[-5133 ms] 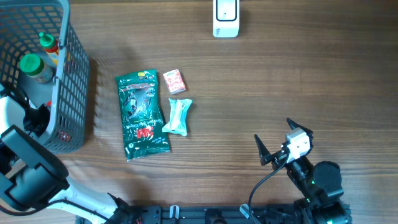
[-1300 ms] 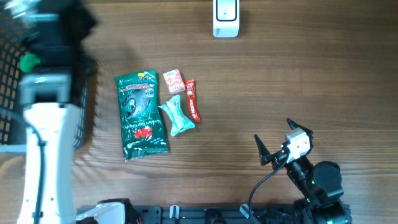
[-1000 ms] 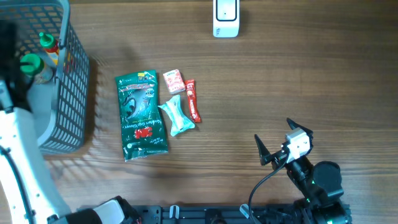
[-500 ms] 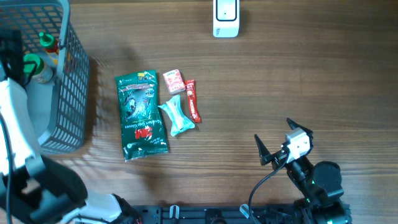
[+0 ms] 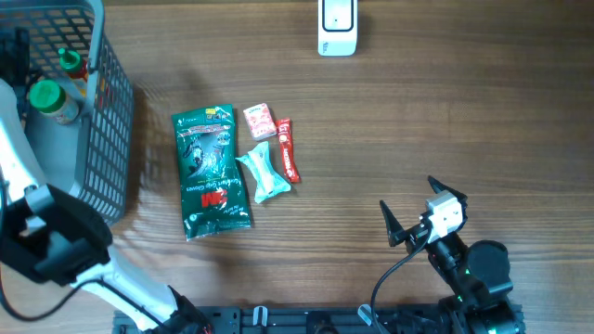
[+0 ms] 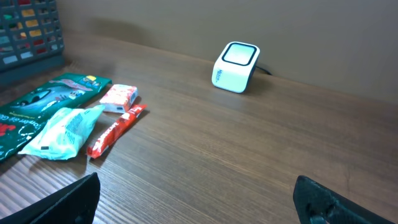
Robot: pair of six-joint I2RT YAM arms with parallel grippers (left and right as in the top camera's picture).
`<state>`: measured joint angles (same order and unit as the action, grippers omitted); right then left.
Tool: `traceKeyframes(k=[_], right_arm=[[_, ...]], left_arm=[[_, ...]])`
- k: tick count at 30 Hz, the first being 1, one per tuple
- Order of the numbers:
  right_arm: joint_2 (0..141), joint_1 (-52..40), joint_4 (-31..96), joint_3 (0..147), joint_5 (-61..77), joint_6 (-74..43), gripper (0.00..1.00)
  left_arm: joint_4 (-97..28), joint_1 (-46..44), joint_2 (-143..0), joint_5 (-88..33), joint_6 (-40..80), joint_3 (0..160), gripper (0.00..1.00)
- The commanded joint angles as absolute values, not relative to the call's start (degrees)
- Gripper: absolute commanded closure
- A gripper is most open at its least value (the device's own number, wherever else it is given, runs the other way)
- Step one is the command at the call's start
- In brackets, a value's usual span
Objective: Scan the item barcode
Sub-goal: 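Return the left gripper into the basket above the green-lid jar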
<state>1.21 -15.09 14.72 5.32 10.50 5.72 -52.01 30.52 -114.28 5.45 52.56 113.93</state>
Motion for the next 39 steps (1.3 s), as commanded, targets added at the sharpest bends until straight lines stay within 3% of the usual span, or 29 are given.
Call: traceKeyframes(k=[1,39], right_arm=[[0.6,-14.9,14.6,5.8,11.2,6.0,0.00],[0.6,-14.9,14.6,5.8,11.2,6.0,0.00]], left_arm=[[-54.8,32.1,-119.0,5.6,50.5,116.7,0.01],[-49.4,30.7,-132.9,4.3,46.9,116.6,0.00]])
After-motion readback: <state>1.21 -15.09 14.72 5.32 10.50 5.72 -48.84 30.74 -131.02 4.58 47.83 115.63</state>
